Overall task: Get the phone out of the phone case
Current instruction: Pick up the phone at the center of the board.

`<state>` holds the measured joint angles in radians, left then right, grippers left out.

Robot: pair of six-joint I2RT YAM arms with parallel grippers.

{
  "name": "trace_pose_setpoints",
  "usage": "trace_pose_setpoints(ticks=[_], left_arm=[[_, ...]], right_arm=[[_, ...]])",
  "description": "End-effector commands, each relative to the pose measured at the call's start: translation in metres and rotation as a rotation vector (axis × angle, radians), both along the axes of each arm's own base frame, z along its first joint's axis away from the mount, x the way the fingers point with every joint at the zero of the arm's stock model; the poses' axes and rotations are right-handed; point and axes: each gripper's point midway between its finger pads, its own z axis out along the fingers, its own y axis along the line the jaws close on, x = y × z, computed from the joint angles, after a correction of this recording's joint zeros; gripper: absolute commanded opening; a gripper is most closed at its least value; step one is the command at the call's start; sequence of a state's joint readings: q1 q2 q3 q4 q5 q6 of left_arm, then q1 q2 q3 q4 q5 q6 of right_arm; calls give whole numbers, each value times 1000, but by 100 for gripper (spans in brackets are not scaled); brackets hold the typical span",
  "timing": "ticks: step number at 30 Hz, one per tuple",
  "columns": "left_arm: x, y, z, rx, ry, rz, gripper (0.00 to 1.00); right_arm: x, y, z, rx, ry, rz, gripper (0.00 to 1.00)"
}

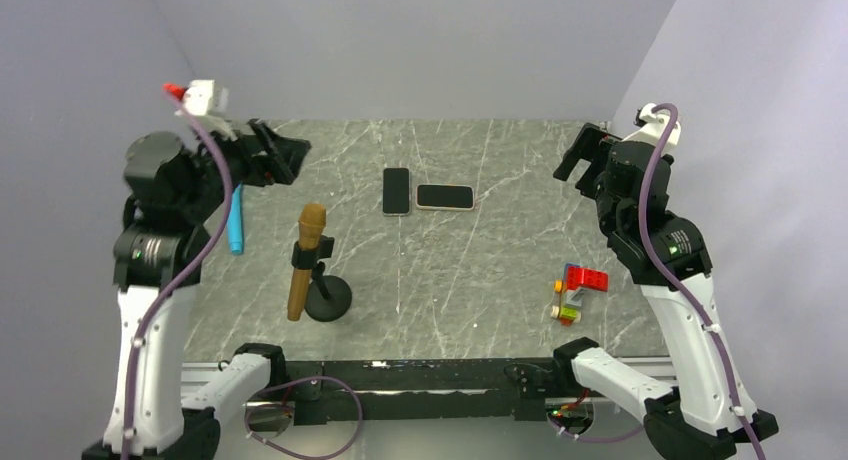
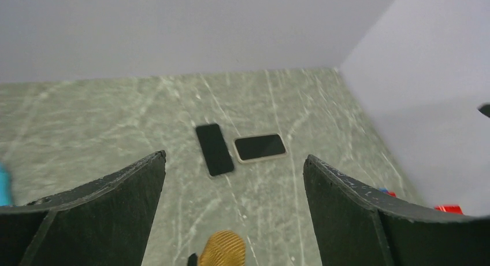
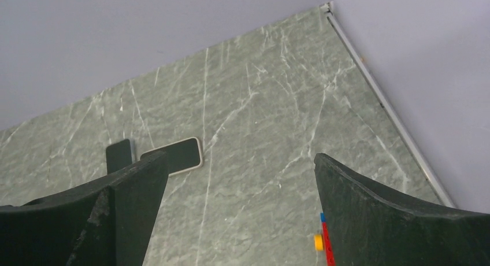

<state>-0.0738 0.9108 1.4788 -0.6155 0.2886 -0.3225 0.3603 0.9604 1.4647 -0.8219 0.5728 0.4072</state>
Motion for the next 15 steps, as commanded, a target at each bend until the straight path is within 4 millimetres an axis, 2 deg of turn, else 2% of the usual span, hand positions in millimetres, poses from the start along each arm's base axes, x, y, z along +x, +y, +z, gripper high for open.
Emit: trace_pose_setpoints(ticks=[1,4,6,11,15], left_arm=[[18,-47,-45,43,181,-176,94],[30,-69,-75,109,246,-159,98],[35,-82,-88,140,269,-152,97],[39,-108,-96,205,246,-144,97],[41,-128,-102,251,254,-189,97]], right_arm=[[4,12,-12,42,28,36,100],[10,22,-21,45,47,80,100],[16,36,-28,38,66,157,100],[41,81,-61,25,161,373,100],[69,113,-96,46,246,463,100]])
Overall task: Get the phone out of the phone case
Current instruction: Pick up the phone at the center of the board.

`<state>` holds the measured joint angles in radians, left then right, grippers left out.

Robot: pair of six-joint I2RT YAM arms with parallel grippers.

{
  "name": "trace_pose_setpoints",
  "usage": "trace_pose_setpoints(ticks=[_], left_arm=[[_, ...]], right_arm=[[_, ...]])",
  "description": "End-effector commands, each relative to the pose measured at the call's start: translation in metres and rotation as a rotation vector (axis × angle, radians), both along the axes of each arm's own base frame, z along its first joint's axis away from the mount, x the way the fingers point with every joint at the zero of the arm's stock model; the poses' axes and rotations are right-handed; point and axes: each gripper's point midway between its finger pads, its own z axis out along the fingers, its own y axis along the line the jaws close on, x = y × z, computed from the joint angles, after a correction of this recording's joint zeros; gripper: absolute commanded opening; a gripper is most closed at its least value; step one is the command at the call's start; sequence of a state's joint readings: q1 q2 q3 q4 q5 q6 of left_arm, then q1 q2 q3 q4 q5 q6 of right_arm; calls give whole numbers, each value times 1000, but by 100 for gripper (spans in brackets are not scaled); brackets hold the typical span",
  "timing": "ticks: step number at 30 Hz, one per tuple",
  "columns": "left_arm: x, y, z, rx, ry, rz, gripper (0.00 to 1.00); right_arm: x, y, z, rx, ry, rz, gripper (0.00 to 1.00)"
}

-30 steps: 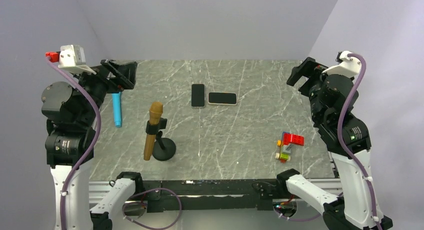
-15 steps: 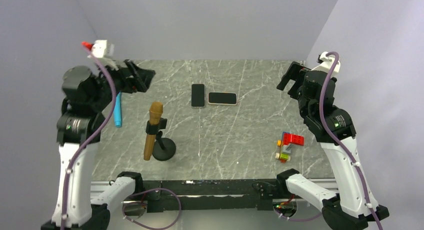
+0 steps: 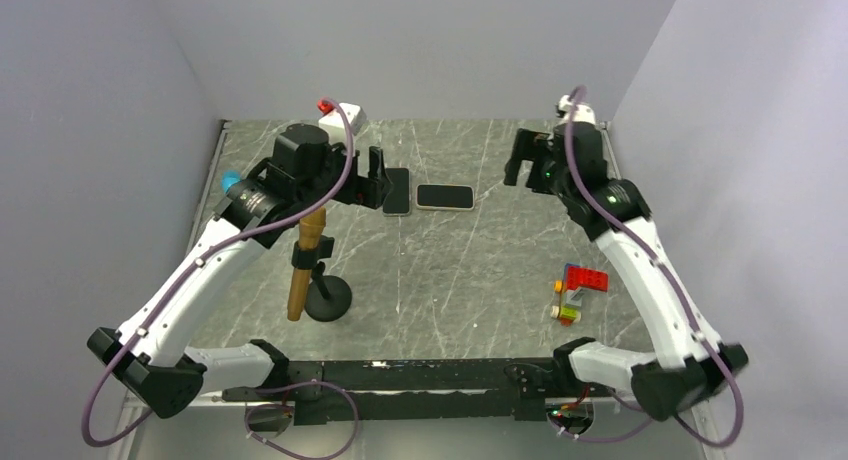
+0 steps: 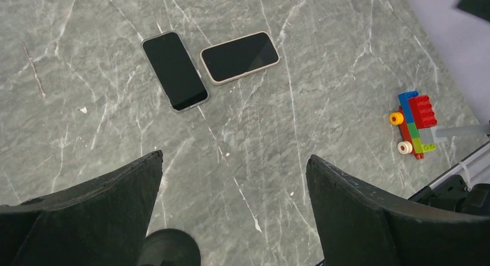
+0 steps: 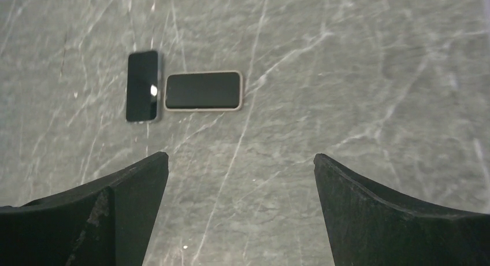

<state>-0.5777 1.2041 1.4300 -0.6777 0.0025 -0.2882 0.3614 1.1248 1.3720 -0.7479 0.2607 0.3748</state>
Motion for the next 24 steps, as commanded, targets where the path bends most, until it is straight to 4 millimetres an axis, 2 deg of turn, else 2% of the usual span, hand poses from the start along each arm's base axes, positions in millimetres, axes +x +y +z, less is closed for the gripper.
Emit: trace_pose_setpoints(ticks=[1,6,11,18,24], left_arm=[[11,-9,21,28,-85,11,97],[9,-15,7,43,-66,-6,96],[-3,-17,-1,1,-79,-44,97],[-31,-26,-4,-25,-73,-195,99],[-39,-28,1,-40,-84,-232,99]], right_arm=[[34,47,-29,39,57,157,100],[78,90,-68,78,117,85,100],[127,130,-115,84,150,28,100],[186,143,-170,-11,130,46,100],[209,141,-213,-34,201,97,100]])
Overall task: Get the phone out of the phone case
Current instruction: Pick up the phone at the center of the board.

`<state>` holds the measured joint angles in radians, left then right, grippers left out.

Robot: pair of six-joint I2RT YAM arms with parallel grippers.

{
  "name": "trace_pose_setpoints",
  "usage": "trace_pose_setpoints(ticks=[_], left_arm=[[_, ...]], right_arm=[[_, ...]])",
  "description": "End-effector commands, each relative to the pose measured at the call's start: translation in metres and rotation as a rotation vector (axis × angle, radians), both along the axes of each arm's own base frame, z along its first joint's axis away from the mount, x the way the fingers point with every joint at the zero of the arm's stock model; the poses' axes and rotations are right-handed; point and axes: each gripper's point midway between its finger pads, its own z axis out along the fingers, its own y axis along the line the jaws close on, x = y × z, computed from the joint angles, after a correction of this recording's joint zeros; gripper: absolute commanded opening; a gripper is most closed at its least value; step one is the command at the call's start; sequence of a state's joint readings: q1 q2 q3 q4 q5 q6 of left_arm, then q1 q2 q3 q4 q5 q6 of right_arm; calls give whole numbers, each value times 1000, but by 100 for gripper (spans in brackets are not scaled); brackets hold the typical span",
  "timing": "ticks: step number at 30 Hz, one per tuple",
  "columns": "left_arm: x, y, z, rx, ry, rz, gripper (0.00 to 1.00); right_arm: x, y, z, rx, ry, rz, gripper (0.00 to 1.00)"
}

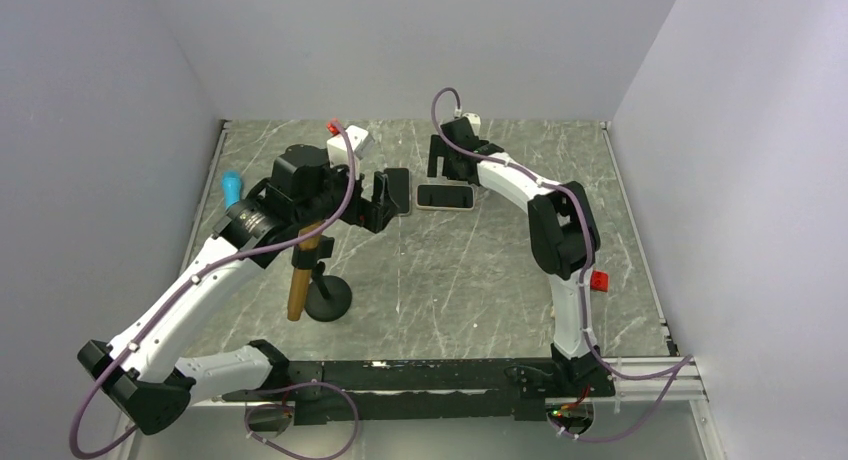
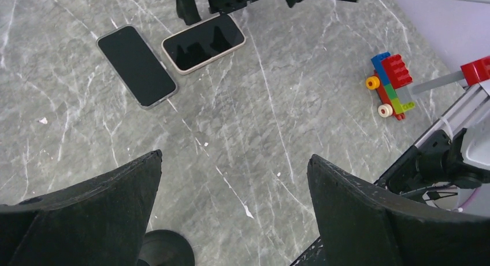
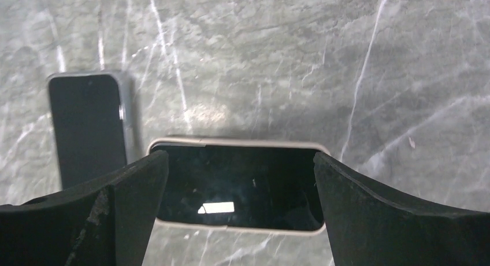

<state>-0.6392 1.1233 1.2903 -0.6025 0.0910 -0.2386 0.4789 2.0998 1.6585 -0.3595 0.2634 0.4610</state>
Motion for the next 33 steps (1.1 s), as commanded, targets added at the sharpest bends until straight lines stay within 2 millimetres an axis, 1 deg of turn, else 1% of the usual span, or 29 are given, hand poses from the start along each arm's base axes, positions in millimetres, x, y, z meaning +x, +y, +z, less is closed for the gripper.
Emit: trace_pose_setpoints(ticks=[1,5,9,12,15,17,18,19,21,22,23,25,27,29,32,33], left_arm=[[-7,-8,22,-39,-66,-74,99],[-1,-12,37,-39,-100,-84,100],[10,-15,55,-31,-149,-75,99],[20,-17,73,-31,-189,-65,99],[26,-20,89,-35,-228,-66,99],[27,-23,96,-36,-250,-84,99],[28,-25,99,-32,-260,-99,99],[28,-26,100,-29,-268,-104,99],[29,-25,101,-19,-280,-109,99],[29,-24,100,-15,-286,-108,99],[29,-24,99,-13,-291,-110,99],[28,-25,95,-11,-291,-119,100],[25,-26,87,-9,-281,-132,99],[21,-27,77,-15,-271,-148,99],[15,-26,56,-11,-251,-164,99],[13,-25,54,-7,-251,-167,99]], right_arm=[[31,-1,10,25,-68,37,100],[35,-3,-10,14,-20,70,100],[25,4,-30,39,55,103,100],[12,7,-38,80,96,106,100],[-6,11,-41,135,127,102,100],[-20,14,-43,175,149,107,100],[-32,16,-48,194,181,113,100],[-38,19,-45,214,192,117,100],[-61,24,-49,246,230,135,100],[-70,27,-47,259,235,147,100],[-79,31,-46,261,238,160,100],[-92,30,-46,223,244,160,100],[-97,21,-49,149,266,120,100],[-100,16,-54,71,283,140,100],[-105,22,-56,-27,261,229,100],[-108,26,-57,-54,254,260,100]])
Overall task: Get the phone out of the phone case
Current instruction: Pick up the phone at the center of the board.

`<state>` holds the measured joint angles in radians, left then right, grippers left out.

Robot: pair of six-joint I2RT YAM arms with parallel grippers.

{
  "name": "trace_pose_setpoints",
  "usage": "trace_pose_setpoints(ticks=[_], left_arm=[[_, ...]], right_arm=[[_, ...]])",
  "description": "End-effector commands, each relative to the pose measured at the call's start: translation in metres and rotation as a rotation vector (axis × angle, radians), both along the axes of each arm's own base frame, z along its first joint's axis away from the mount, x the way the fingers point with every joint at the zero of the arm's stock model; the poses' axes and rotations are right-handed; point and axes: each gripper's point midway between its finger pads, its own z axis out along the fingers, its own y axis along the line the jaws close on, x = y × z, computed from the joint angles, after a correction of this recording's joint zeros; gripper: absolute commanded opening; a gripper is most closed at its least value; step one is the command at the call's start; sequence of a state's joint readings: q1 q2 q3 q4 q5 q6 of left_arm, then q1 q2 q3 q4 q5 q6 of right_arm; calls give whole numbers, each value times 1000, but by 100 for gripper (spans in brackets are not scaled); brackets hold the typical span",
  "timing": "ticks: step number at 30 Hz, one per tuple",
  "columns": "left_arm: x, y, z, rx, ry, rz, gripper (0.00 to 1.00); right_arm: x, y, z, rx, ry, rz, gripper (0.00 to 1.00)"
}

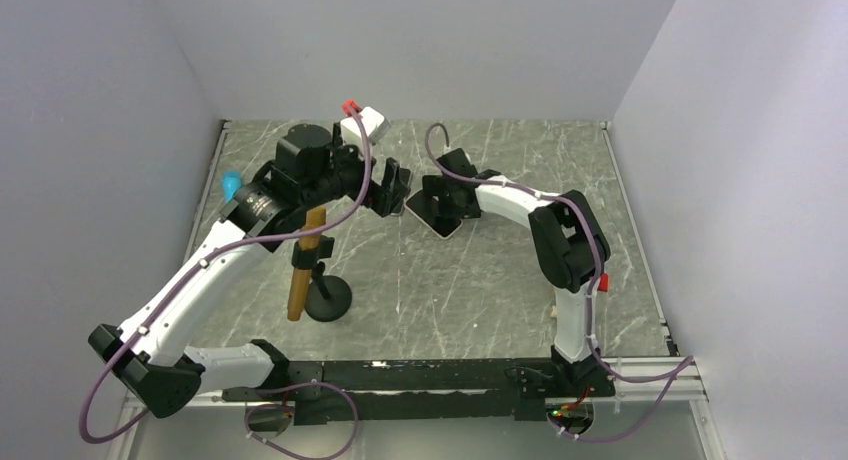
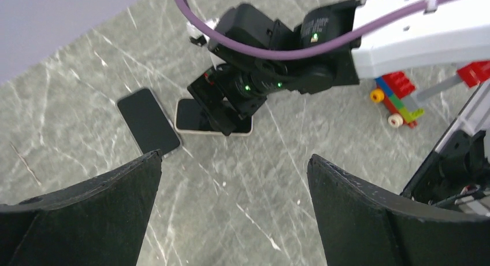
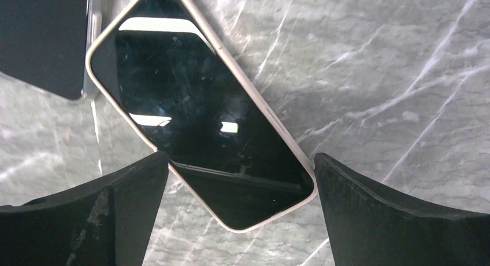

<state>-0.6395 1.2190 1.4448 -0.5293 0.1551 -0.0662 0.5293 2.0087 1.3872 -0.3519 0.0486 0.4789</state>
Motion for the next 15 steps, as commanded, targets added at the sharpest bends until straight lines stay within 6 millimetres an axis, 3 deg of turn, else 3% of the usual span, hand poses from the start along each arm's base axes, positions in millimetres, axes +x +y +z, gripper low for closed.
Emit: trace_pose_setpoints(ticks=[1,10,15], left_arm=[[-12,-1,2,-19,-51,-42,99],[-11,7,8,-42,-84,8,99],[-5,20,9,-32,-115,74,99]], right_arm=[[-17,5,-2,-134,-4,138,100],[-19,18,-4,-229,-76,257,100],[-25,22,-18,-265,-60,287,100]])
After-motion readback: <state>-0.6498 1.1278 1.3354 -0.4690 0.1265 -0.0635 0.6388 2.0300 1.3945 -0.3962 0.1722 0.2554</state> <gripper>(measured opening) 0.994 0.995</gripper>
